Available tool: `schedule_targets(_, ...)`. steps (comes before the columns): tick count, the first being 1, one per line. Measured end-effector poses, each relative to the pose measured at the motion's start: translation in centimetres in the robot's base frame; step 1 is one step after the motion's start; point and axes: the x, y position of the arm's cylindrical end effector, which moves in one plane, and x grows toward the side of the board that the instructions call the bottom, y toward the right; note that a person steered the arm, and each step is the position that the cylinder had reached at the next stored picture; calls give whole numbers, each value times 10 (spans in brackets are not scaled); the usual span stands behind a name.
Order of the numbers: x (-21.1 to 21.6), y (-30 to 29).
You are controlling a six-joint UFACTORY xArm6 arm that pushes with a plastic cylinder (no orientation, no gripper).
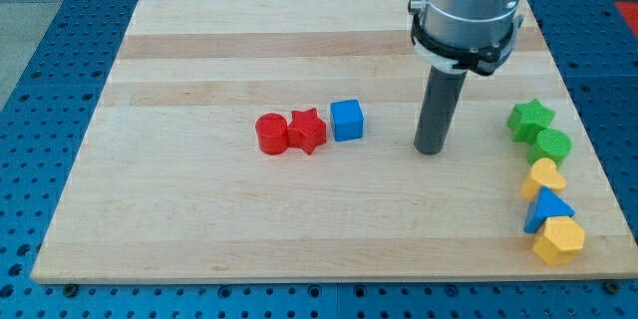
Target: Separate the cube from the red blocks
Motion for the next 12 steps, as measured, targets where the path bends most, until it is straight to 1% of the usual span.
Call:
schedule_targets(3, 4, -70)
schedule_targets(5, 4, -74)
schedule_targets(7, 3, -106)
schedule_targets(9, -22, -106)
schedule_targets(10, -22, -106)
schedule_targets(12, -42, -106)
